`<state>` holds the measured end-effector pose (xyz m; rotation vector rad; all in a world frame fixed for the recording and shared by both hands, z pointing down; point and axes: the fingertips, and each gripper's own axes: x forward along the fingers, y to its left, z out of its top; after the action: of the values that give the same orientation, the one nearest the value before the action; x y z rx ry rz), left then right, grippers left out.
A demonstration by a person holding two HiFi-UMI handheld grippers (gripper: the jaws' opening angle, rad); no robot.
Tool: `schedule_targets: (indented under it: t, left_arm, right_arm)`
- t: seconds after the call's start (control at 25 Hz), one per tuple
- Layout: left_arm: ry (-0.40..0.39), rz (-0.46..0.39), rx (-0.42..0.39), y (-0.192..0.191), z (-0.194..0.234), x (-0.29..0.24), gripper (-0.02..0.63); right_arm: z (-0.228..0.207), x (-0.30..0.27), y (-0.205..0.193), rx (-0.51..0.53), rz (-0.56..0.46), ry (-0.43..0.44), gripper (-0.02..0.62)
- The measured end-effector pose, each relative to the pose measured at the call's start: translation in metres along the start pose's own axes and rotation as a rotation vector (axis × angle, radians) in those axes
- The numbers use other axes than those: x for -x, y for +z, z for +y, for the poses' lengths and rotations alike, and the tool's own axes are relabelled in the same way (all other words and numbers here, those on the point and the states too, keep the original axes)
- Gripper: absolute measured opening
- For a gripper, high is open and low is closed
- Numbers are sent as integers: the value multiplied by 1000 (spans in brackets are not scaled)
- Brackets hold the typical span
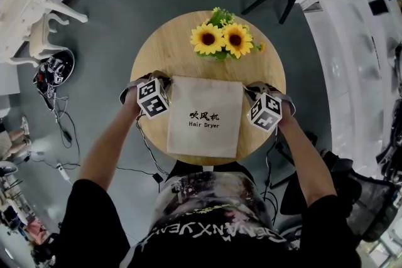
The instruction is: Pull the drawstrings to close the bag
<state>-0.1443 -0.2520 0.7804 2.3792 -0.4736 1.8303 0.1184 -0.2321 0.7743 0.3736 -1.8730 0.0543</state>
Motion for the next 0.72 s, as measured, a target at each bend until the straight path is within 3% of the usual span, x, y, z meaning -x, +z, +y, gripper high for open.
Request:
schedule_targets:
  t: [0.52, 0.72]
  left_arm:
    - [155, -168, 229, 7, 8, 31, 20]
    - [234, -199, 237, 11, 12, 50, 20]
  right_arm:
    - [-7, 26, 7, -108, -19, -149, 2]
    - [-15, 46, 14, -147, -52, -206, 2]
